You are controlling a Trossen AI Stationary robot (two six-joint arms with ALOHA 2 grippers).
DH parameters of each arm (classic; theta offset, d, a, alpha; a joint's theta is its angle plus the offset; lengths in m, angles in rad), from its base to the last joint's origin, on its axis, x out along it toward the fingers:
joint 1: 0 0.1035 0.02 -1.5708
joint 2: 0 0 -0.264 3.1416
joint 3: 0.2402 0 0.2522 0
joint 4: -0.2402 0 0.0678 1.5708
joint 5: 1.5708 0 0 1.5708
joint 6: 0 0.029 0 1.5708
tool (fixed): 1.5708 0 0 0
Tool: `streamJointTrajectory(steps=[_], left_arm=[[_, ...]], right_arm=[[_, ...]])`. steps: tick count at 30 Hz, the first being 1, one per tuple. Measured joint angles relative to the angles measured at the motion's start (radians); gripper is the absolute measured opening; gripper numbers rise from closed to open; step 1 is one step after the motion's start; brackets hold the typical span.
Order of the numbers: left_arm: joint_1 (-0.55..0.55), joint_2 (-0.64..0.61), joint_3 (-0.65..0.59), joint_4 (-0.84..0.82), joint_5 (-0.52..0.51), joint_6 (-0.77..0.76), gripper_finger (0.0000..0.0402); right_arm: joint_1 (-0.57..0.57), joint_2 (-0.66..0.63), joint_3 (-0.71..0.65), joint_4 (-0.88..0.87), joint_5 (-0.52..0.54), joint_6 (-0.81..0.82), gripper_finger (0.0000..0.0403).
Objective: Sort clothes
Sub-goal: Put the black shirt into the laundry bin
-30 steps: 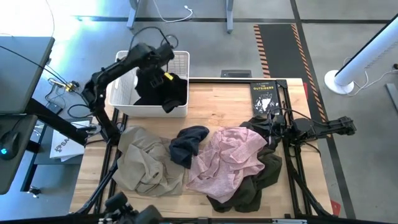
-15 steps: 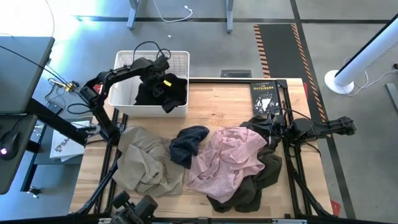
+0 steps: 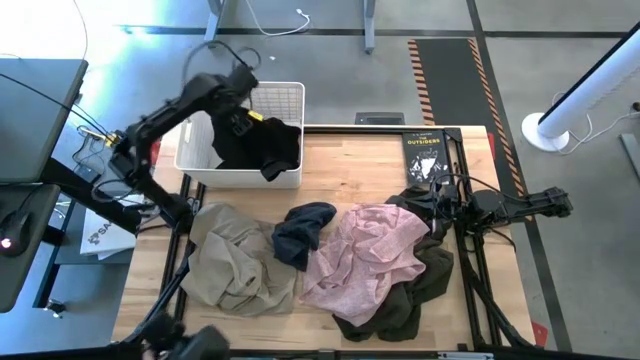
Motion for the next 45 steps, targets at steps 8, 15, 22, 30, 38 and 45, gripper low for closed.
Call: streamJointTrajectory(steps=[8,15,22,30,38,45], left_arm=[[-0.050,-0.210,0.064,0.027,0.219,-0.069,0.0169],[-0.057,-0.252,0.028,0.014,0.269,-0.087,0.0170],[-0.200,-0.257,-0.029,0.130,0.655,-0.117,0.0163],[-0.377,-0.258,-0.188,0.453,0.849,-0.133,0.0128],[-0.366,-0.256,-0.347,0.465,0.841,-0.133,0.0113],[-0.307,-0.257,-0.395,0.441,0.539,-0.086,0.0112]], right_arm=[[0.000,0.000,0.000,0.000,0.000,0.000,0.0000],[0.000,0.000,0.000,0.000,0.000,0.000,0.0000],[0.000,0.000,0.000,0.000,0.000,0.000,0.0000],[0.000,0.000,0.000,0.000,0.000,0.000,0.0000],[0.000,0.000,0.000,0.000,0.000,0.000,0.0000],[0.000,0.000,0.000,0.000,0.000,0.000,0.0000]])
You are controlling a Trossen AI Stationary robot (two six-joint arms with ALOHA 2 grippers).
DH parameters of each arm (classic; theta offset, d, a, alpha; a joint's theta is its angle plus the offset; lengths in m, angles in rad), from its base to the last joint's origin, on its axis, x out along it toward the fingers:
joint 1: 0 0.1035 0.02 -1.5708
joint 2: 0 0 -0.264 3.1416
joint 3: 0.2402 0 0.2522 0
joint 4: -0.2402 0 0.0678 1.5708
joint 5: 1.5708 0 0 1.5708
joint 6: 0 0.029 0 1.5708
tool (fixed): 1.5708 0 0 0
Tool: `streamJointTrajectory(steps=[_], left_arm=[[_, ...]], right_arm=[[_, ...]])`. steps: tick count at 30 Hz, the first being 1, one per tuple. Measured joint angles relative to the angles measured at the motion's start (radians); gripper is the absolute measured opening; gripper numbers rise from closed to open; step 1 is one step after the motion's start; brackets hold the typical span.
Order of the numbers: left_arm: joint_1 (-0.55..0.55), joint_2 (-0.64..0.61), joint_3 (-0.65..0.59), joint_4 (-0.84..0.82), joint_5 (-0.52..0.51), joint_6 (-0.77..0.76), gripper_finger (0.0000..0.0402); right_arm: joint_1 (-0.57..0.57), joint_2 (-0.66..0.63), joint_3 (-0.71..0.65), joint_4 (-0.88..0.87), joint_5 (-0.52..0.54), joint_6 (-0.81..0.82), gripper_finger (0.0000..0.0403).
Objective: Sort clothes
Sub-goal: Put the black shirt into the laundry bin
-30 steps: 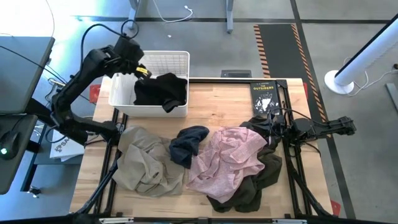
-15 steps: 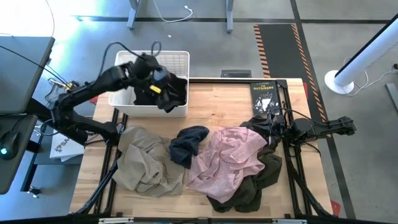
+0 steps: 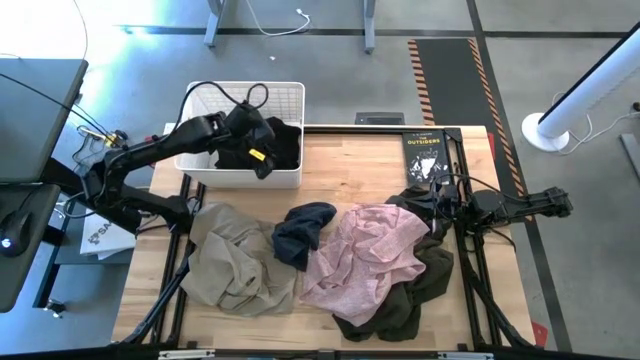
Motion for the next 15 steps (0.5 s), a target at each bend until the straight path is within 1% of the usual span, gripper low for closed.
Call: streamJointTrajectory(steps=[2,4,6,9,13,14,15], left_arm=[[0.021,0.000,-0.016,0.003,-0.084,0.015,0.0112],[0.046,0.000,-0.034,0.002,-0.098,0.024,0.0112],[0.073,0.000,-0.060,0.011,-0.065,0.026,0.0112],[0.108,-0.004,-0.114,0.050,0.023,0.022,0.0112],[0.154,-0.005,-0.204,0.179,0.146,0.003,0.0112],[0.165,-0.003,-0.229,0.225,0.148,0.012,0.0112],[0.174,0.006,-0.252,0.240,0.172,0.007,0.0112]], right_arm=[[0.000,0.000,0.000,0.000,0.000,0.000,0.0000],[0.000,0.000,0.000,0.000,0.000,0.000,0.0000],[0.000,0.000,0.000,0.000,0.000,0.000,0.0000],[0.000,0.000,0.000,0.000,0.000,0.000,0.0000],[0.000,0.000,0.000,0.000,0.000,0.000,0.0000],[0.000,0.000,0.000,0.000,0.000,0.000,0.0000],[0.000,0.000,0.000,0.000,0.000,0.000,0.0000]])
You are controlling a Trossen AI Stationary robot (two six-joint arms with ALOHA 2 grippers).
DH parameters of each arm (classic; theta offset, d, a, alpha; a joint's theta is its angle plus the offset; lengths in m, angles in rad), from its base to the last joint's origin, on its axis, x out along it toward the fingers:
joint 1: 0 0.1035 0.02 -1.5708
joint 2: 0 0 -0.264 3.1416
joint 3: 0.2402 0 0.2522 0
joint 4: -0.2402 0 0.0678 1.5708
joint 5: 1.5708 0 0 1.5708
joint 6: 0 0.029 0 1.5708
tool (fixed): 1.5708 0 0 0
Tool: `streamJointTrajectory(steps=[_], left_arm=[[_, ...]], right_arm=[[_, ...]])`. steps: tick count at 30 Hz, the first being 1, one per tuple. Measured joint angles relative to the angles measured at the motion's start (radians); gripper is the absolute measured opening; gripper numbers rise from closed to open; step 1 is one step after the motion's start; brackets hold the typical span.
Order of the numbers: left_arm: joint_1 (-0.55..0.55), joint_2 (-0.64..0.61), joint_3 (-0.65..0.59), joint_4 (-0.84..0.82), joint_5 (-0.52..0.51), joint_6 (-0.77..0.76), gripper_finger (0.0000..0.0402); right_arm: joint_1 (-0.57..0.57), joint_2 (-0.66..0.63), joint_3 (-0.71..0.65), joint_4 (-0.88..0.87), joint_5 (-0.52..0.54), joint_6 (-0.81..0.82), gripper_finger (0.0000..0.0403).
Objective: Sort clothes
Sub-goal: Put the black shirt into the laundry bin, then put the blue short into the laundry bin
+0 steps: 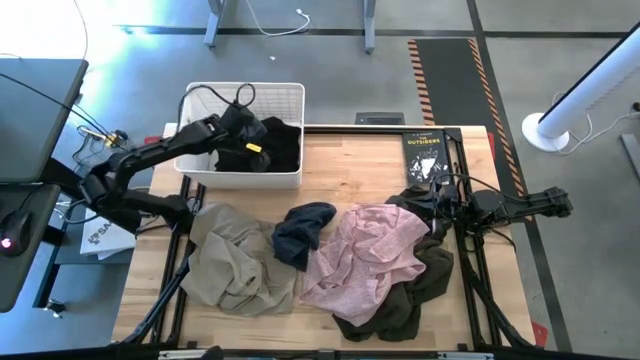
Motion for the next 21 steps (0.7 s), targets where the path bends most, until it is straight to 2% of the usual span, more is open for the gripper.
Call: streamJointTrajectory(steps=[4,8,15,21], left_arm=[[0.028,0.005,-0.041,0.093,0.007,-0.018,0.0112],[0.046,0.009,-0.050,0.083,-0.038,-0.014,0.0112],[0.050,-0.034,0.082,0.099,-0.089,0.000,0.0112],[-0.020,-0.131,0.206,0.079,-0.019,-0.048,0.0112]], right_arm=[[0.000,0.000,0.000,0.001,0.000,0.000,0.0000],[0.000,0.000,0.000,0.000,0.000,0.000,0.0000],[0.000,0.000,0.000,0.000,0.000,0.000,0.0000],[0.000,0.000,0.000,0.000,0.000,0.000,0.0000]])
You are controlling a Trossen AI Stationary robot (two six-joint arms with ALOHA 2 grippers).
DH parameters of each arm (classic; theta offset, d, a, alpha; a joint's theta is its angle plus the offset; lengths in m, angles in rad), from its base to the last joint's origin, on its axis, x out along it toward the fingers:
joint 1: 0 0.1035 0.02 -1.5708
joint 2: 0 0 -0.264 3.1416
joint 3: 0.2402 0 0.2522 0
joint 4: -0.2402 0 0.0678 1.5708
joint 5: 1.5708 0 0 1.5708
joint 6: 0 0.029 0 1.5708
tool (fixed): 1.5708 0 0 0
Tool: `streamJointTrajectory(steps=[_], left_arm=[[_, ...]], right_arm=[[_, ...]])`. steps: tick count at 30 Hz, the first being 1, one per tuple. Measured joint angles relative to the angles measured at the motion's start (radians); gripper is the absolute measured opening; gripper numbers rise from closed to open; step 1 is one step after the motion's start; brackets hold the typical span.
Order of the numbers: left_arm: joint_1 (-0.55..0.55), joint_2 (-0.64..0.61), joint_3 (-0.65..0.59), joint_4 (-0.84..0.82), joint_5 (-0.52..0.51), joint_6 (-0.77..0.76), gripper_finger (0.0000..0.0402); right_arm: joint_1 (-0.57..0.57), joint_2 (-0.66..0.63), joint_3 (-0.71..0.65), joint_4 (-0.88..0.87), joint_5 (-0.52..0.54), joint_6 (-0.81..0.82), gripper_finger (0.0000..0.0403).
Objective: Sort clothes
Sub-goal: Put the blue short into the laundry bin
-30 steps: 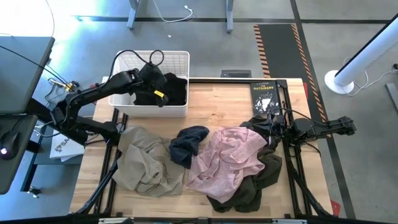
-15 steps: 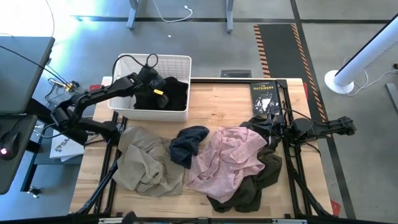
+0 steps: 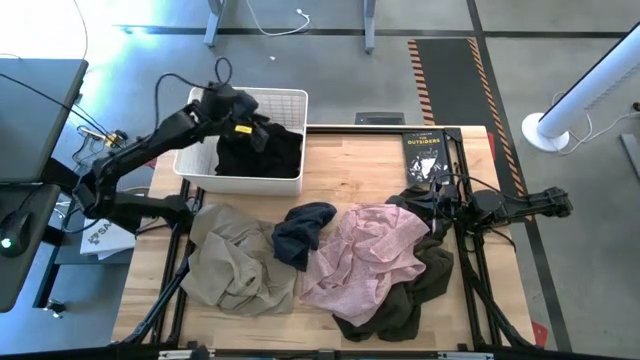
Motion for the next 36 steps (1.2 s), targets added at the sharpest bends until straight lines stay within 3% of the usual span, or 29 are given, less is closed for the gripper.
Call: streamJointTrajectory(steps=[5,9,15,20,24,30,36], left_arm=[[-0.176,-0.131,0.018,0.009,0.017,-0.019,0.0097],[-0.392,-0.188,0.017,0.008,-0.031,-0.059,0.0079],[-0.762,-0.136,0.016,-0.009,-0.299,-0.049,0.0052],[-0.977,0.004,0.017,-0.008,-0.506,-0.048,0.0037],[-1.063,0.145,0.016,-0.009,-0.583,-0.031,0.0031],[-1.082,0.330,0.016,-0.011,-0.630,-0.054,0.0032],[-1.052,0.424,0.016,-0.055,-0.642,-0.096,0.0076]], right_arm=[[0.000,0.000,0.000,0.000,0.000,0.000,0.0000],[0.000,0.000,0.000,0.000,0.000,0.000,0.0000],[0.000,0.000,0.000,0.000,0.000,0.000,0.0000],[0.000,0.000,0.000,0.000,0.000,0.000,0.0000],[0.000,0.000,0.000,0.000,0.000,0.000,0.0000],[0.000,0.000,0.000,0.000,0.000,0.000,0.0000],[0.000,0.000,0.000,0.000,0.000,0.000,0.0000]])
